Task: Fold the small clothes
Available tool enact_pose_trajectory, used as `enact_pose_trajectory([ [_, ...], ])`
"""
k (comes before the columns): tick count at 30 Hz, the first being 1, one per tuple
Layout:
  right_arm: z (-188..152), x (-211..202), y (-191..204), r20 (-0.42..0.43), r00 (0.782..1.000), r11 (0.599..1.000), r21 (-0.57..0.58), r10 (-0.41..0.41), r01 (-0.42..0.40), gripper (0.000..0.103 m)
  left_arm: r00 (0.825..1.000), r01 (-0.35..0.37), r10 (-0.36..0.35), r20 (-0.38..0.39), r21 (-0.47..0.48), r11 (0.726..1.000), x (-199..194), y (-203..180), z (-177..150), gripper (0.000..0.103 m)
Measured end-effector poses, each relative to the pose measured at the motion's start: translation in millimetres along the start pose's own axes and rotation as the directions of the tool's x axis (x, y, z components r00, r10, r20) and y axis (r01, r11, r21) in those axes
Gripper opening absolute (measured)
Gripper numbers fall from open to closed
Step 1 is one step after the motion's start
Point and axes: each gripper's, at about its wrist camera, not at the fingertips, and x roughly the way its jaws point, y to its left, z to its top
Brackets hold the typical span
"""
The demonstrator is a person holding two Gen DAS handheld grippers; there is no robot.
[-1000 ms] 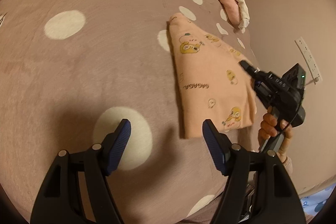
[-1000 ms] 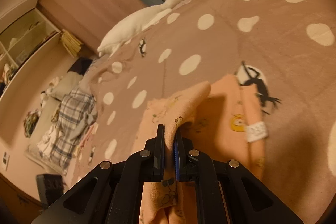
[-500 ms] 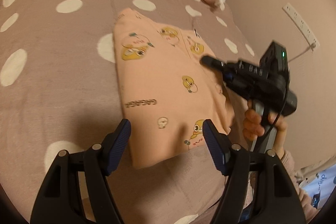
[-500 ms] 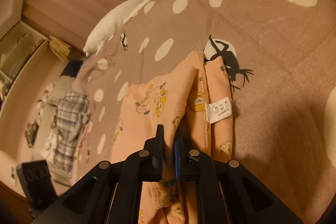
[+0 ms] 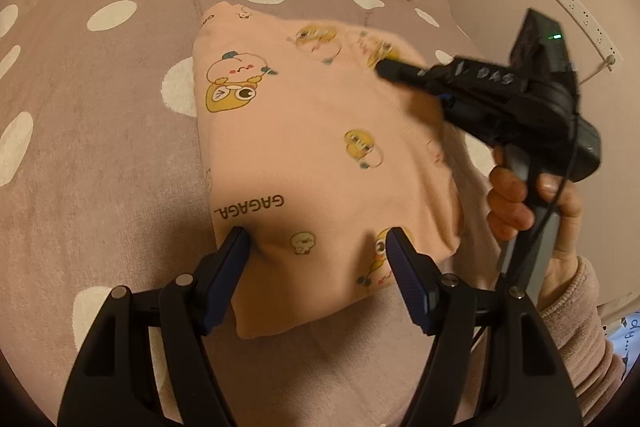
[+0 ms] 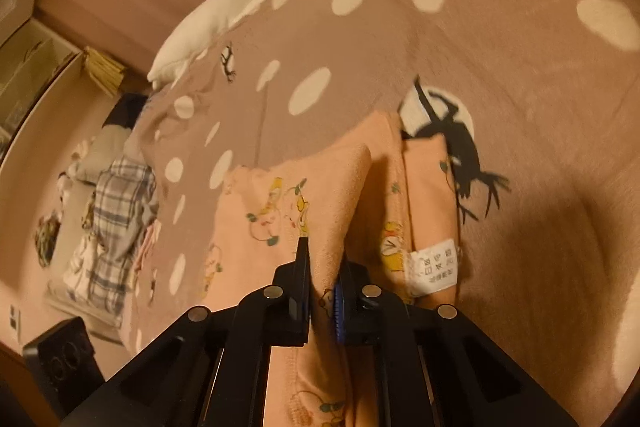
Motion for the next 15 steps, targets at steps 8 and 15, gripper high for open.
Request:
enact_pose_trajectory([
  [8, 11, 1, 2, 0.016, 0.994, 0.993, -0.045, -0.106, 0.106, 0.010, 1.000, 0.005, -0.005, -0.024, 0.026, 1.000, 13, -8, 1, 0.071],
  [15, 6, 2, -5, 0.003, 0.969, 0.967, -0.061, -0.248, 0.248, 0.017, 0.999, 0.021, -0.021, -0.025, 0.020, 1.000, 10, -5, 1, 0.071],
])
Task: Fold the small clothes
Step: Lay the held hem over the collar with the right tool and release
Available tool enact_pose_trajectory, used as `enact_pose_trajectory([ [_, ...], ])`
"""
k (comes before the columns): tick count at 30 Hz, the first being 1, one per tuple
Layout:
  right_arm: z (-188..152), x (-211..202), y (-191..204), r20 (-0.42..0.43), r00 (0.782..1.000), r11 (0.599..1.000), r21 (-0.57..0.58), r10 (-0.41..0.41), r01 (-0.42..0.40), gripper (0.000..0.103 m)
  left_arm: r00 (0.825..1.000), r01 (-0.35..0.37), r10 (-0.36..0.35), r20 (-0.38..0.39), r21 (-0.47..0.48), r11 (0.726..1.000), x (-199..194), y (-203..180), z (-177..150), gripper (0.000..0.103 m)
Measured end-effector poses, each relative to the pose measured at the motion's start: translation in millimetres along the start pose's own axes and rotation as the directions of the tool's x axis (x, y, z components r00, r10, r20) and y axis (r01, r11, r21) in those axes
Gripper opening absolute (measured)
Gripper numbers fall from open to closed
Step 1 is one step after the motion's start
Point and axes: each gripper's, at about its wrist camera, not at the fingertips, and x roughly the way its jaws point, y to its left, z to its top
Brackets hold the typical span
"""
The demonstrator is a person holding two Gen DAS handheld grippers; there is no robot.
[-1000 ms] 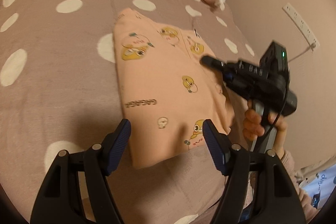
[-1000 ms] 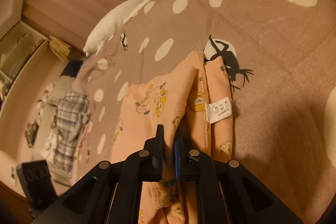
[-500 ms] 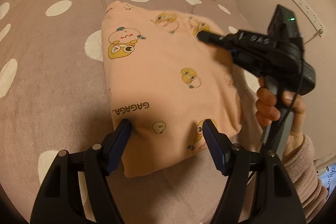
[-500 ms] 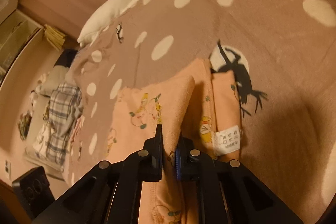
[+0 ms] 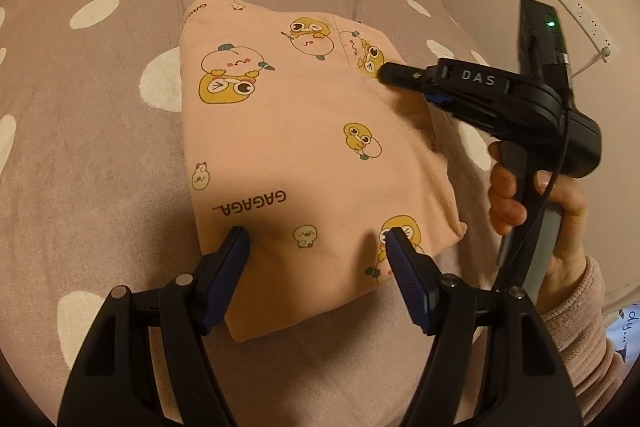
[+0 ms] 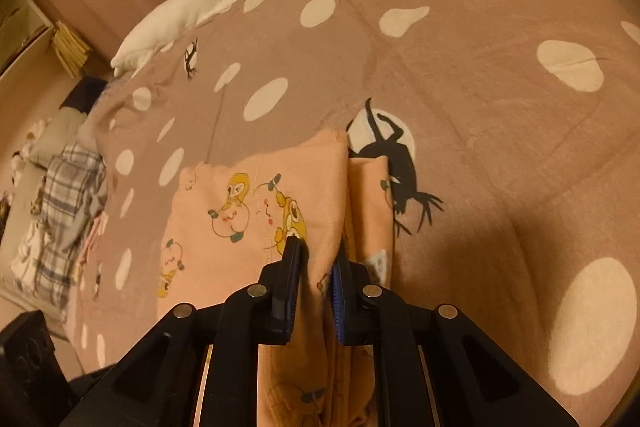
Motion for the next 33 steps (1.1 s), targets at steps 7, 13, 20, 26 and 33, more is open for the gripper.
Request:
enact_pose_trajectory([
  [7, -12, -51, 26, 0.191, 0.976, 0.977, -0.162, -0.109, 0.141, 0.033, 0.999, -0.030, 0.028, 0.042, 0.039, 0.999, -11, -6, 0, 0.071],
  [13, -46, -61, 48, 0.139, 0.987, 0.946, -0.323, 0.086, -0.037, 0.033, 0.993, -0.030, 0.026, 0.112, 0.035, 0.999, -24, -4, 15, 0.069],
  [20, -86, -38, 60, 0.030, 0.997, 0.909, -0.415, 0.066, -0.047, 0.024, 0.993, -0.031, 0.037, 0.116, -0.057, 0.998, -13, 18, 54, 0.034],
  [26, -107, -28, 45, -0.036, 0.999, 0.918, -0.392, 0.041, -0.052, 0.022, 0.995, -0.060, 0.069, 0.075, -0.125, 0.990, 16, 38, 76, 0.020],
  [33, -111, -34, 41, -0.055, 0.997, 0.926, -0.372, 0.050, -0.067, 0.020, 0.995, -0.080, 0.087, 0.039, -0.172, 0.982, 36, 52, 99, 0.015],
])
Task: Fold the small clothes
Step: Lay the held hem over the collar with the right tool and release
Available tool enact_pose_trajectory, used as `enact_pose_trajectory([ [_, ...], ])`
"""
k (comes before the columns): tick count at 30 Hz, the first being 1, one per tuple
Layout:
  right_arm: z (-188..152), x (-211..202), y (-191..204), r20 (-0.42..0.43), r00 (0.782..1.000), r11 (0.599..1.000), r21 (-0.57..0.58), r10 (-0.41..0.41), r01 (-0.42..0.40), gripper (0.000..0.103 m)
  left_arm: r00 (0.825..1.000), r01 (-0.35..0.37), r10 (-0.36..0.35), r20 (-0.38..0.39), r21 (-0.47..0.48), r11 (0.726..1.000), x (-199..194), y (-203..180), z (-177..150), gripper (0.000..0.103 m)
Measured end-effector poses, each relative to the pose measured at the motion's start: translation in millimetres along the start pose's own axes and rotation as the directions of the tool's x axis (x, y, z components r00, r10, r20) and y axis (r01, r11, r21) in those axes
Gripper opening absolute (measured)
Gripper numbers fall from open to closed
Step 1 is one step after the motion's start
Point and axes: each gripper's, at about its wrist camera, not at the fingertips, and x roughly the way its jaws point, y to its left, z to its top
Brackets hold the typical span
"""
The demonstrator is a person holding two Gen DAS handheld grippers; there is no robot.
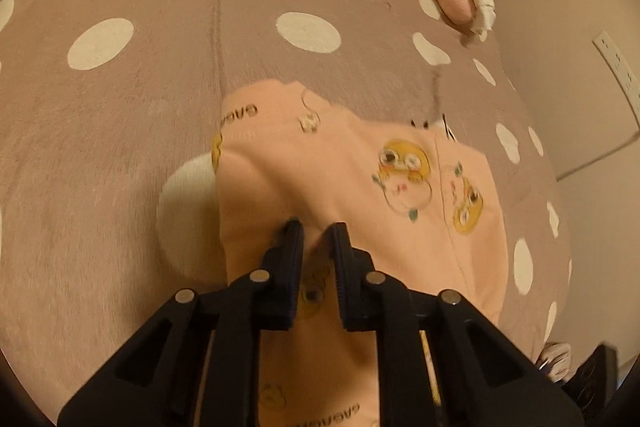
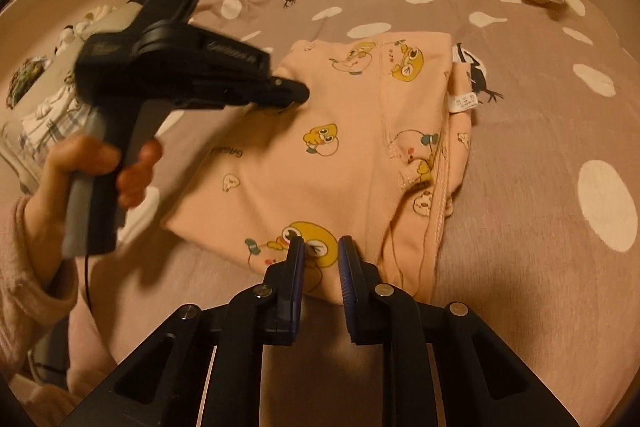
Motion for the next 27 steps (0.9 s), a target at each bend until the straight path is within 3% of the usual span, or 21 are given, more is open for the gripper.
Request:
enact_pose_trajectory([
  [3, -1, -6, 2, 0.004, 1.000, 1.000, 0.000, 0.004, -0.004, 0.021, 0.999, 0.032, -0.032, -0.005, -0.069, 0.997, -3, 9, 7, 0.015],
  [6, 3, -17, 3, 0.031, 0.999, 1.000, 0.002, 0.022, -0.022, 0.021, 0.999, 0.032, -0.031, 0.022, -0.062, 0.998, -16, 8, 2, 0.018],
  [8, 9, -26, 1, 0.070, 0.997, 0.999, 0.014, 0.037, -0.038, 0.021, 0.998, 0.048, -0.047, 0.033, -0.040, 0.998, -26, 5, -6, 0.030],
  [14, 49, -28, -19, 0.154, 0.988, 0.994, 0.111, -0.006, -0.011, 0.021, 0.999, 0.041, -0.044, 0.024, 0.117, 0.992, -49, -13, -52, 0.032],
  [17, 75, -10, -25, 0.139, 0.989, 0.990, 0.134, -0.050, 0.031, 0.021, 1.000, 0.013, -0.016, 0.012, 0.190, 0.982, -54, -14, -72, 0.032],
  [21, 102, 17, -28, 0.091, 0.989, 0.988, 0.113, -0.114, 0.103, 0.021, 1.000, 0.000, -0.002, 0.008, 0.207, 0.978, -57, -9, -88, 0.032],
  [25, 108, 50, -37, -0.012, 0.984, 0.976, 0.132, -0.175, 0.175, 0.021, 1.000, -0.017, 0.016, 0.006, 0.224, 0.975, -55, -9, -95, 0.032],
  [27, 107, 55, -41, -0.022, 0.984, 0.973, 0.146, -0.176, 0.177, 0.021, 1.000, -0.030, 0.029, 0.007, 0.237, 0.971, -53, -11, -98, 0.032],
])
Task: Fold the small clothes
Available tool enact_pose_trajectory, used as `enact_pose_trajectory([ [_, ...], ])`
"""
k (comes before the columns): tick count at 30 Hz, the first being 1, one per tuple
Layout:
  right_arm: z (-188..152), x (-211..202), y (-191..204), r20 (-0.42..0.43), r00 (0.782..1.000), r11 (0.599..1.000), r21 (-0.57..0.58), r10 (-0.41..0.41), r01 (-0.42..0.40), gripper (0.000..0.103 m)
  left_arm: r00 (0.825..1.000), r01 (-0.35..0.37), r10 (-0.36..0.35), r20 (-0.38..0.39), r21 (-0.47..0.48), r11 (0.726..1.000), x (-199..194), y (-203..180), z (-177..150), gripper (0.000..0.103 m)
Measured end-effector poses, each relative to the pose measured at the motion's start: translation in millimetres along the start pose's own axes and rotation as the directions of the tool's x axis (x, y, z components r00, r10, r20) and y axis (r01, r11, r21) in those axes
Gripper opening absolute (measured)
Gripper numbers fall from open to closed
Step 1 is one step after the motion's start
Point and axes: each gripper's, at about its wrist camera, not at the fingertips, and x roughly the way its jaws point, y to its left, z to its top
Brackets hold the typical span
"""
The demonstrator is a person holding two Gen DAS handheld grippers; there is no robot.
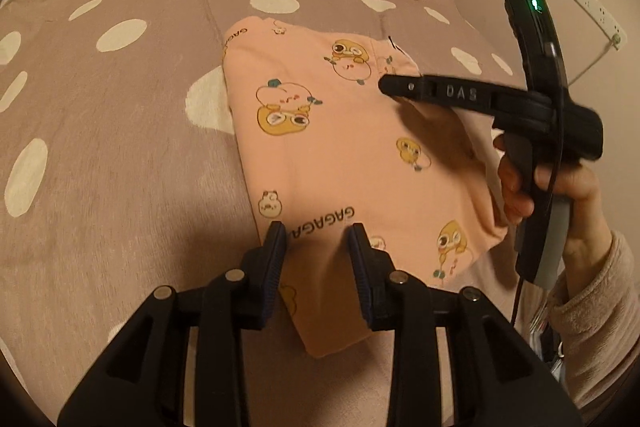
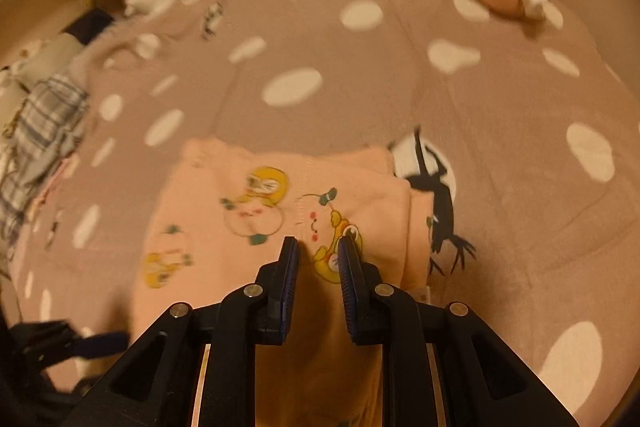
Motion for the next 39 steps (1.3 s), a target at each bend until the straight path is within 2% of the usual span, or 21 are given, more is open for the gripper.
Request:
enact_pose_trajectory([
  [5, -4, -14, -1, 0.017, 1.000, 1.000, 0.031, -0.002, 0.002, 0.021, 1.000, -0.022, 0.022, 0.000, 0.014, 1.000, 1, -2, -2, 0.032],
  [11, -18, -49, 13, 0.075, 0.997, 0.997, -0.073, 0.016, -0.011, 0.021, 0.999, -0.032, 0.032, 0.002, 0.007, 0.999, 2, -4, -4, 0.033],
  [15, -36, -65, 13, 0.077, 0.996, 0.994, -0.098, 0.054, -0.046, 0.021, 0.999, -0.045, 0.045, 0.004, 0.015, 0.999, 2, -7, -5, 0.036],
  [22, -69, -59, 13, 0.032, 0.999, 0.988, -0.152, 0.006, -0.001, 0.021, 0.997, -0.073, 0.073, 0.004, 0.036, 0.997, 5, -12, -6, 0.038],
  [29, -82, -67, 7, 0.032, 0.999, 0.991, -0.137, -0.001, 0.005, 0.021, 0.995, -0.096, 0.096, 0.009, 0.045, 0.994, 2, -13, -13, 0.038],
  [34, -92, -76, 12, 0.042, 0.997, 0.985, -0.163, 0.059, -0.052, 0.021, 0.996, -0.093, 0.093, 0.000, 0.041, 0.995, 1, -12, -20, 0.038],
  [37, -100, -62, 11, -0.002, 1.000, 0.986, -0.165, 0.003, -0.003, 0.021, 0.996, -0.092, 0.092, -0.003, 0.034, 0.995, 1, -11, -23, 0.039],
  [39, -103, -62, 10, 0.001, 1.000, 0.988, -0.153, 0.007, -0.006, 0.021, 0.996, -0.088, 0.088, -0.005, 0.029, 0.996, -1, -10, -24, 0.039],
])
